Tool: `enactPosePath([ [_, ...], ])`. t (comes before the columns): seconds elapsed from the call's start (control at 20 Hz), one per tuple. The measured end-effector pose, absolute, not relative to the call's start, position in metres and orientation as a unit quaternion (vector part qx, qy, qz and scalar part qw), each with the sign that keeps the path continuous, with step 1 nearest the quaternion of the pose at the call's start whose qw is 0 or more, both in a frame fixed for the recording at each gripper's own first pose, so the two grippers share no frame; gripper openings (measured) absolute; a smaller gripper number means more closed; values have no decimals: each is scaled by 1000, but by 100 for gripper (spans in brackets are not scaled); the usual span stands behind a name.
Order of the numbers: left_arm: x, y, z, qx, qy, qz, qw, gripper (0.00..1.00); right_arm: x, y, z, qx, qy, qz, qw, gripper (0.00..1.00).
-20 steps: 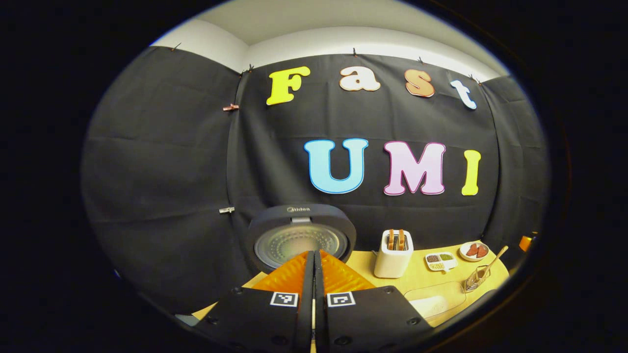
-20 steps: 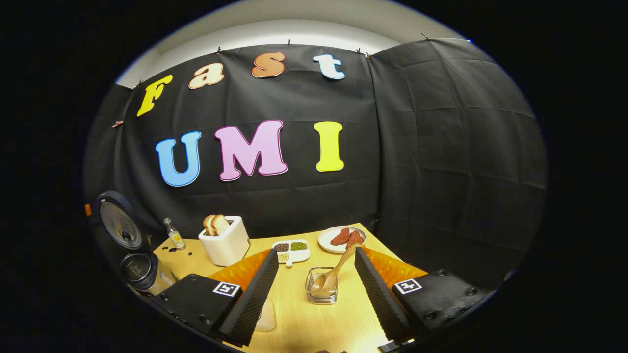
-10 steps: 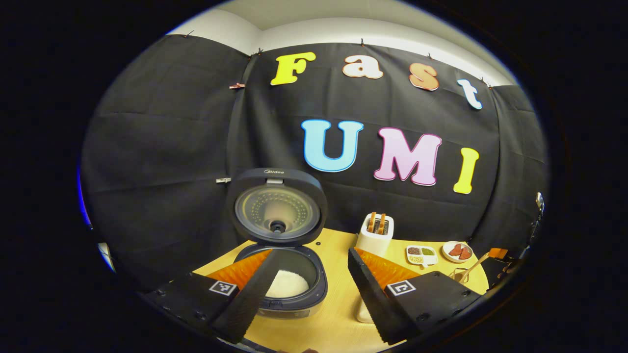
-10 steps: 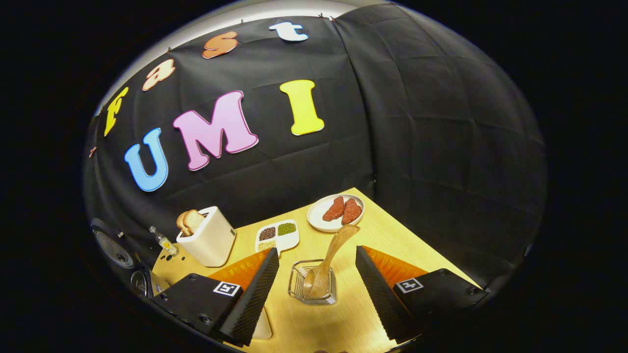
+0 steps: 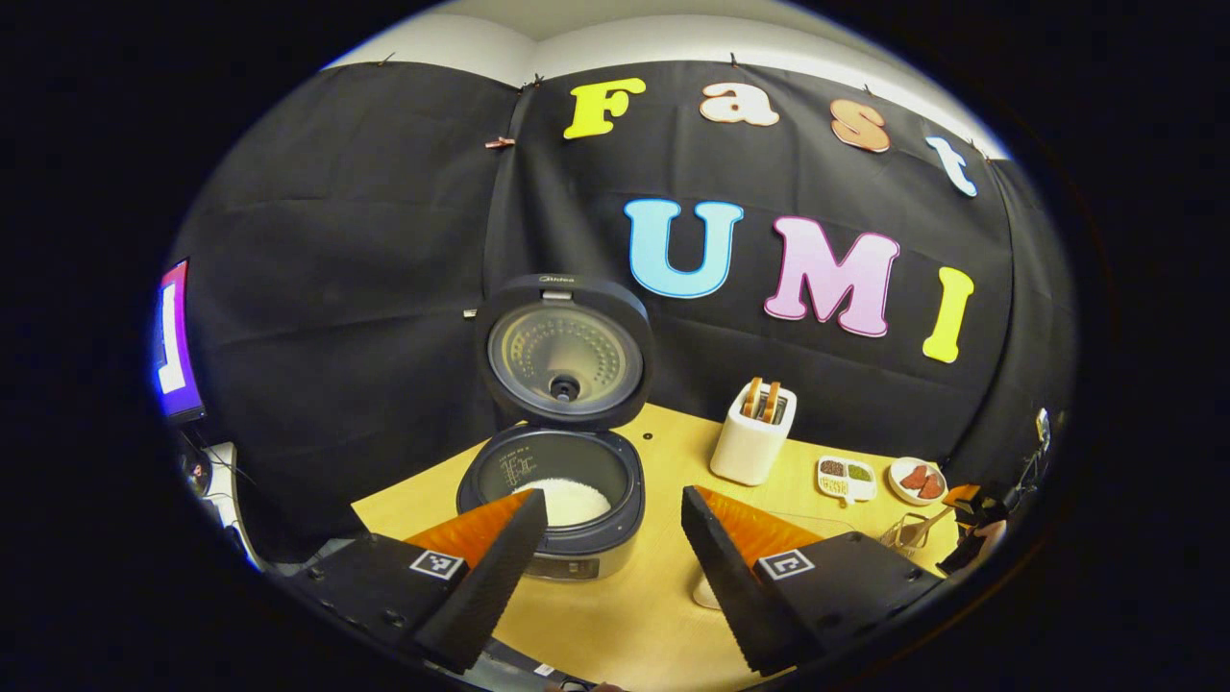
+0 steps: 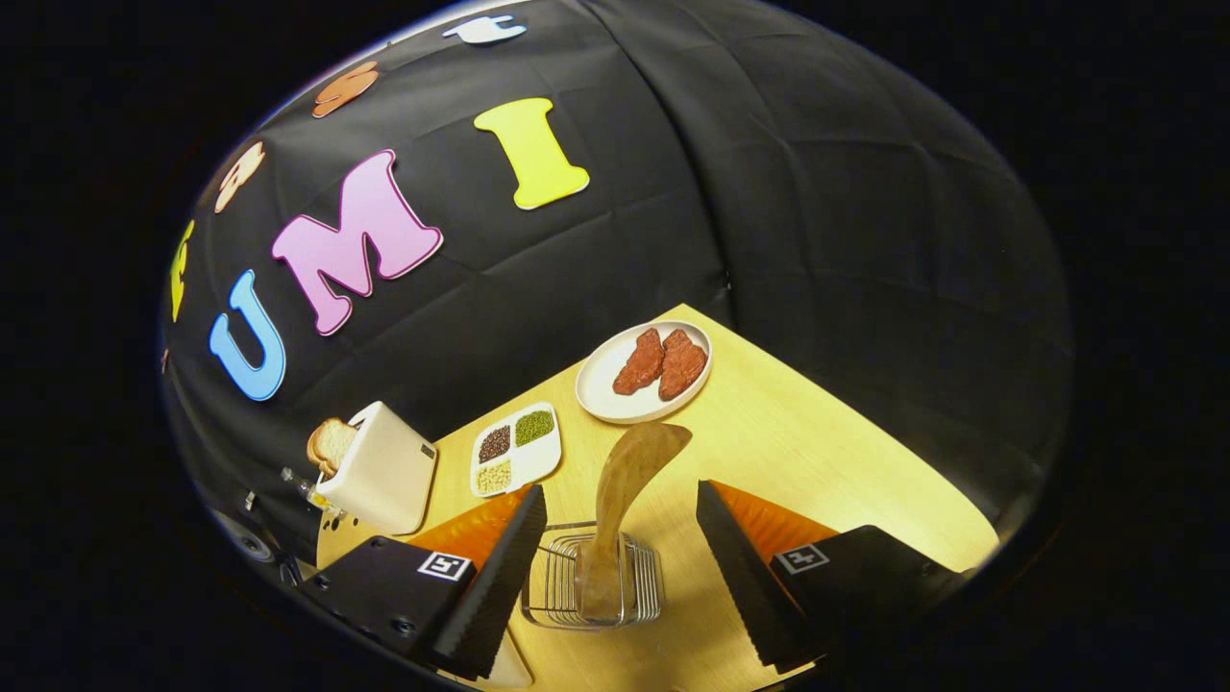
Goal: Close the left gripper, press the button to open the rice cooker; take a wooden spoon from the chopstick holder with the right hand, scoop a spoonful of rice and pour it into the rice cooker, then put the wooden spoon back into the chopstick holder.
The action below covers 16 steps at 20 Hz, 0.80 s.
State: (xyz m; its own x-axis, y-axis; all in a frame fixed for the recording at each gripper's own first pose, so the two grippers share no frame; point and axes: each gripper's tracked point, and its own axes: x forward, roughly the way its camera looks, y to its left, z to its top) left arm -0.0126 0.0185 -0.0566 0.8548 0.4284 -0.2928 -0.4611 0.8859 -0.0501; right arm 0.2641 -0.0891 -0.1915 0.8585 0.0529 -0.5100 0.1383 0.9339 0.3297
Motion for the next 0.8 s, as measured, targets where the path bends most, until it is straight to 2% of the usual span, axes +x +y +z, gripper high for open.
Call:
enactPosePath([
  [0.15,-13,3,-73,-60,162,231,958,95,277,-85,-206,183,279,-22,942,93],
  [0.2,-11,-1,-76,-65,166,228,957,96,282,-84,-208,187,278,-23,942,84],
  [0.4,-9,-19,-89,-56,178,218,958,95,294,-90,-215,196,280,-45,939,27],
  [0.5,-9,-24,-95,-46,184,218,957,95,289,-89,-210,197,281,-47,938,21],
  [0.8,-13,-36,-98,-65,175,210,960,96,278,-68,-163,187,247,4,951,18],
])
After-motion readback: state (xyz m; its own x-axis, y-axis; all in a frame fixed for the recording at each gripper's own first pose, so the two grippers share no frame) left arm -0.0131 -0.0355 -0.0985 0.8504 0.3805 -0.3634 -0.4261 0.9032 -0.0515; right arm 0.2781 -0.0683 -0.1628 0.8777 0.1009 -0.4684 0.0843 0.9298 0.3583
